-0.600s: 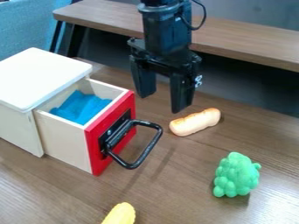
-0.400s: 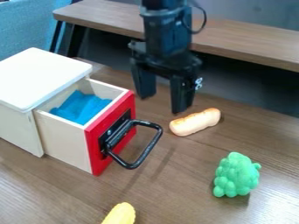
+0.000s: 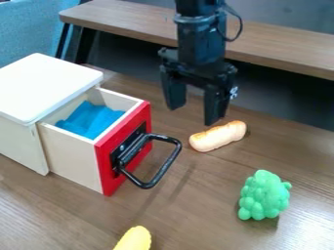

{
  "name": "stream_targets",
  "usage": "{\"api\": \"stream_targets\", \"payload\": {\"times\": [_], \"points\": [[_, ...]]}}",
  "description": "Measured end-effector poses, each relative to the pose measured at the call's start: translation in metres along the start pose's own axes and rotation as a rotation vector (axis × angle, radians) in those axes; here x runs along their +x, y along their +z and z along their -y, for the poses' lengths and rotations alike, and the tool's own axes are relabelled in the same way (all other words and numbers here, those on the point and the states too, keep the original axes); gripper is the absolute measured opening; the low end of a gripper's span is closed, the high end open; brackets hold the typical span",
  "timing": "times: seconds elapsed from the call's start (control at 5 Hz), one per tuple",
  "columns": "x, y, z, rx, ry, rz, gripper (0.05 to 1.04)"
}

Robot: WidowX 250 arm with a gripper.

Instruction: Closed the open drawer

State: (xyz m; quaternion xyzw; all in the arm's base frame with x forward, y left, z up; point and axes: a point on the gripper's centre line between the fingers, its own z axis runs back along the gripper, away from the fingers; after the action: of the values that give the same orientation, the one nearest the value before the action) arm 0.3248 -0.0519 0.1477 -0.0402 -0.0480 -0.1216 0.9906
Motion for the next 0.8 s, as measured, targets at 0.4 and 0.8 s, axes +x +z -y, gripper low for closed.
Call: {"api": "stream_targets", "payload": {"times": [0.4, 0.8], "points": [[0.003, -0.017, -0.01, 0.053, 0.112, 0.0, 0.999], [-0.011, -0.05, -0.024, 0.05, 0.262, -0.022, 0.999]]}}
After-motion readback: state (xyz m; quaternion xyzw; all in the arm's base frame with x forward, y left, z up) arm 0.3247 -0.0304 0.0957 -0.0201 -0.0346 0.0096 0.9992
